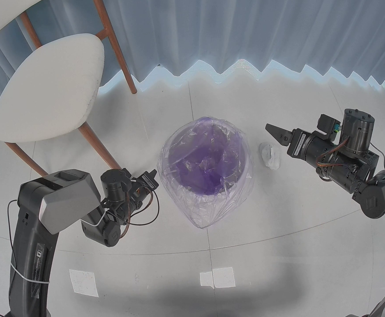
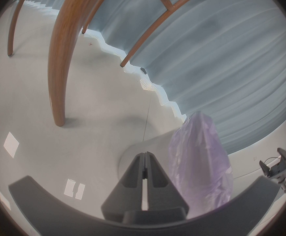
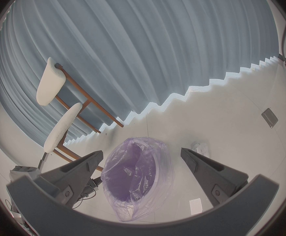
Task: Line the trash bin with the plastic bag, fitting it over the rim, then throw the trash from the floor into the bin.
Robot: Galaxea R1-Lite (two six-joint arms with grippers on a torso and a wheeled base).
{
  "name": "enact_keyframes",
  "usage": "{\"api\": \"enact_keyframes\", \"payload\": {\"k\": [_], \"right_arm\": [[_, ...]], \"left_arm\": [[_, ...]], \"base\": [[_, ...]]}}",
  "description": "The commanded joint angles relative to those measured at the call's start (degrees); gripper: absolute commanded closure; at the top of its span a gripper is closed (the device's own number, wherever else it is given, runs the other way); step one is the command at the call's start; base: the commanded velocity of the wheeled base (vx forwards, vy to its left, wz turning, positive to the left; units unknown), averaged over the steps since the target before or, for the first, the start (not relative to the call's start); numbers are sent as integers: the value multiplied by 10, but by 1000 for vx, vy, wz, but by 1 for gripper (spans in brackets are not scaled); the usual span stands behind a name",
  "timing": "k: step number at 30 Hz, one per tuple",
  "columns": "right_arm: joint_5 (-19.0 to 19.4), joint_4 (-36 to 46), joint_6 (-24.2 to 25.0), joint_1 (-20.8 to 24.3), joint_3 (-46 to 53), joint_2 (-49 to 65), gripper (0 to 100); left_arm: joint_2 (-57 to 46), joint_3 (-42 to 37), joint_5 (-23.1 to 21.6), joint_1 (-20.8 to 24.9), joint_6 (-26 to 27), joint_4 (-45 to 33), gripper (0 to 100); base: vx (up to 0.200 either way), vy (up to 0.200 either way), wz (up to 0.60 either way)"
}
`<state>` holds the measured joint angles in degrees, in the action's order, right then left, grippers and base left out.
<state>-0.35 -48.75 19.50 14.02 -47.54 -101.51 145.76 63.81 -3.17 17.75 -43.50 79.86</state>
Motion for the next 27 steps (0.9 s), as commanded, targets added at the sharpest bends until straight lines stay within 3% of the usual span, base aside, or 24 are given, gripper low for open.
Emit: {"api": "enact_keyframes", "payload": {"k": [1,4,5,9,17,27], "right_arm": [[0,-1,0,0,0,-2,0],[0,-1,0,0,-1,-3,0],[0,-1,0,0,-1,-3,0],[0,-2,0,0,-1,-2,0],[0,-2,-1,0,0,-1,0],[0,-1,-1,0,0,-2,0]], "left_arm": [[-66,-51,-14,-6,-6,4,100],[-87,-78,-29,-6,-10,3,100],[-87,-78,-29,-6,-10,3,0],[-87,-74,-30,-11,-19,13,0],[-85,-63,-54,-18,-103,28,0],[-33,-25,-56,-13,-150,29,0]], "base": [[0,0,0],[0,0,0],[0,0,0],[0,0,0],[0,0,0],[0,0,0]]}}
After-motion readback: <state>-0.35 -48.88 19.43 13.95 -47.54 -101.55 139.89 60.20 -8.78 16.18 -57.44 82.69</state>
